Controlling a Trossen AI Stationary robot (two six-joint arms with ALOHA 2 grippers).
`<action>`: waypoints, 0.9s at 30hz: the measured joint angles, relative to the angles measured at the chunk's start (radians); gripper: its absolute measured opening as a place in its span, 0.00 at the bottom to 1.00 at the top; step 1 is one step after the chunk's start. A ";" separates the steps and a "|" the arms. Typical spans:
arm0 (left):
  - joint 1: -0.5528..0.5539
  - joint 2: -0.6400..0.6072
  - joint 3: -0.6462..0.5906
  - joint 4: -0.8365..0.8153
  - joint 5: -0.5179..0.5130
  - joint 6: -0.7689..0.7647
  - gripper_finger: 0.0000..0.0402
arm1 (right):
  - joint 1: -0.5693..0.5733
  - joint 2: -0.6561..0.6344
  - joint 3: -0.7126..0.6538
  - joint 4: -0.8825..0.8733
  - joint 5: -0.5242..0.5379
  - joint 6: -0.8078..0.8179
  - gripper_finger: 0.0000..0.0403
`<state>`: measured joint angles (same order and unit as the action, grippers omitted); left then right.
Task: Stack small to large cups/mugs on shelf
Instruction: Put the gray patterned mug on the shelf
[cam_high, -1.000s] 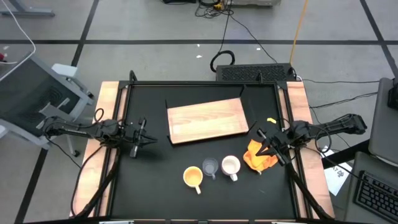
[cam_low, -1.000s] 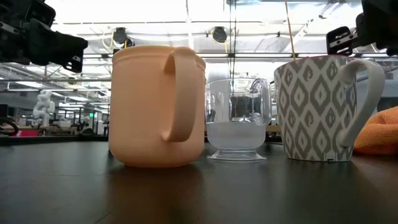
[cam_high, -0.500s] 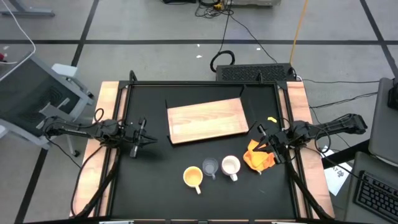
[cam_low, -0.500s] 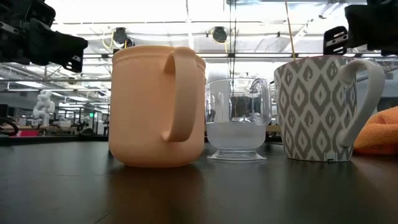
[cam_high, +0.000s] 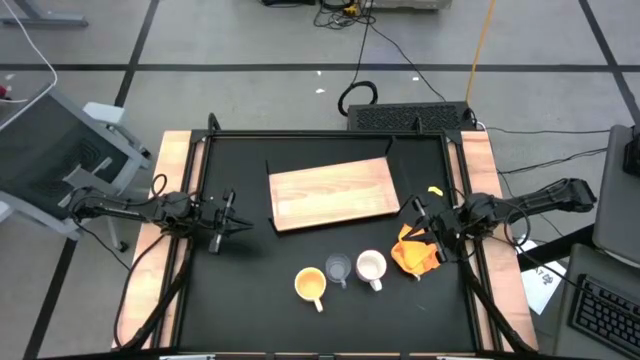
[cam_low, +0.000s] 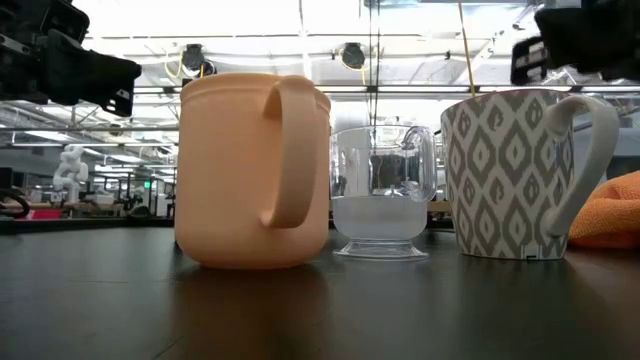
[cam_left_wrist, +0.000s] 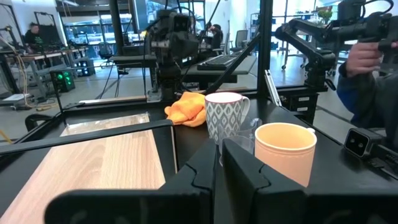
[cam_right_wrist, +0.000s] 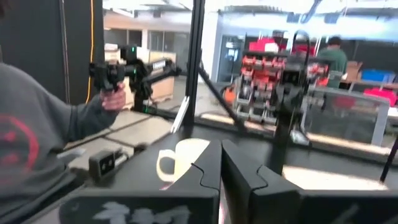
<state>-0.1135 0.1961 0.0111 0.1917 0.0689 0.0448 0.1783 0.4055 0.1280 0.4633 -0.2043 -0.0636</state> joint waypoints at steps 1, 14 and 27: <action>0.000 0.000 0.000 0.000 0.000 -0.002 0.08 | 0.000 0.017 0.016 0.001 0.000 -0.002 0.00; 0.000 0.000 0.000 0.000 0.000 -0.010 0.08 | 0.000 0.287 0.261 -0.086 -0.006 -0.027 0.00; 0.000 0.000 0.000 0.004 0.000 -0.055 0.08 | 0.000 0.478 0.515 -0.343 -0.007 0.044 0.00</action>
<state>-0.1135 0.1963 0.0112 0.1959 0.0689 -0.0097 0.1787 0.8840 0.6432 0.1205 -0.2115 -0.0199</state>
